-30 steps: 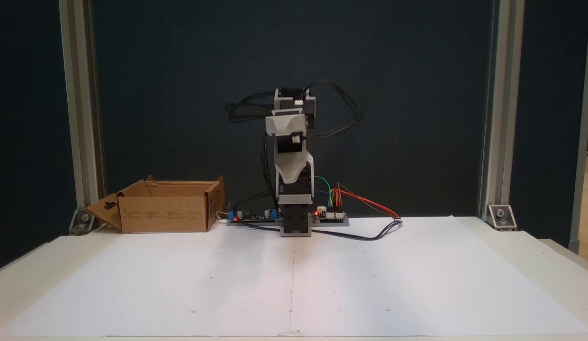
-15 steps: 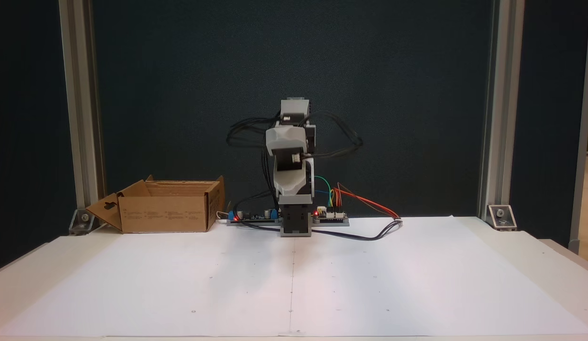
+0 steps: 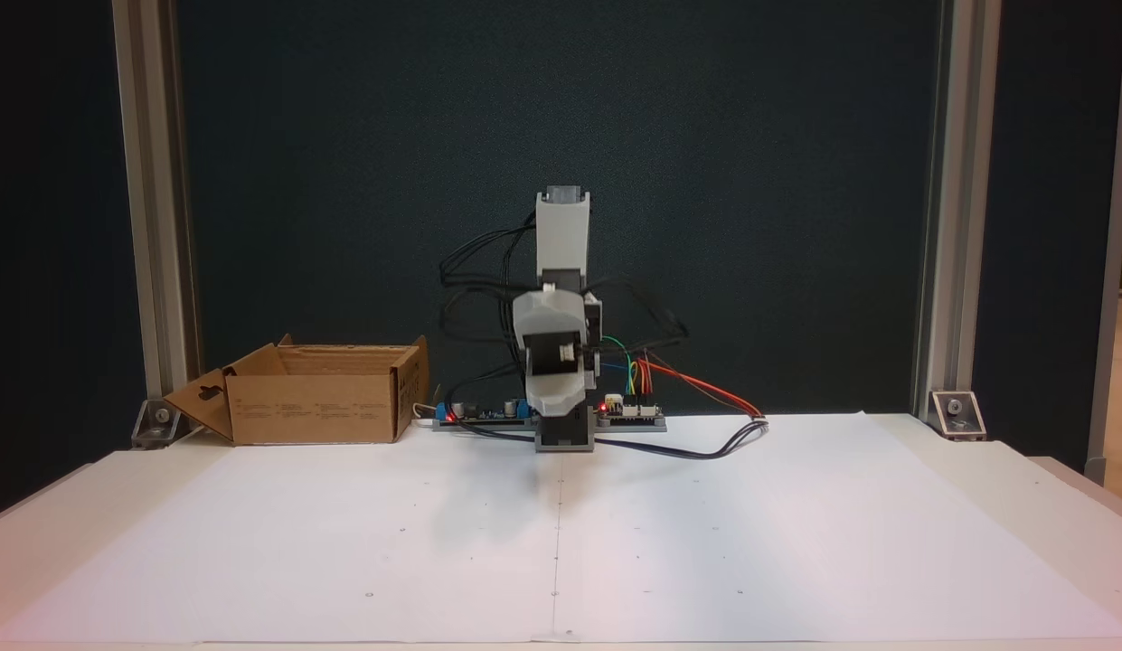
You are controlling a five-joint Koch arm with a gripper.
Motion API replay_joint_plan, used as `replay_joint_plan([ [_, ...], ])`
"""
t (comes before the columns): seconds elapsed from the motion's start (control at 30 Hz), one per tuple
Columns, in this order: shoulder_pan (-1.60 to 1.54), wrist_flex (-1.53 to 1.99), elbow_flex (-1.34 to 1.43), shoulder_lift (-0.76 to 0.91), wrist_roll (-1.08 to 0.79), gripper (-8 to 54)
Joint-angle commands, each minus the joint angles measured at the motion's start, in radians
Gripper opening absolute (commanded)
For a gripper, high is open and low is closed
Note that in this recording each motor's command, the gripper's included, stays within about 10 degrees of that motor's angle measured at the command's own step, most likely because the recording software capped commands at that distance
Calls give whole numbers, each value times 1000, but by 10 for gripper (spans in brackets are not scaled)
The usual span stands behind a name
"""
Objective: Grasp a green dice and put it in the bin.
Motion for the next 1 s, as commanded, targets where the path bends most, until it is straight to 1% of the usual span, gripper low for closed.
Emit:
replay_joint_plan([
  [0.0,-2,-162,9,114,32,439],
  [0.2,2,-395,143,114,34,440],
  [0.4,2,-604,189,110,34,445],
  [0.97,6,-603,189,110,31,445],
])
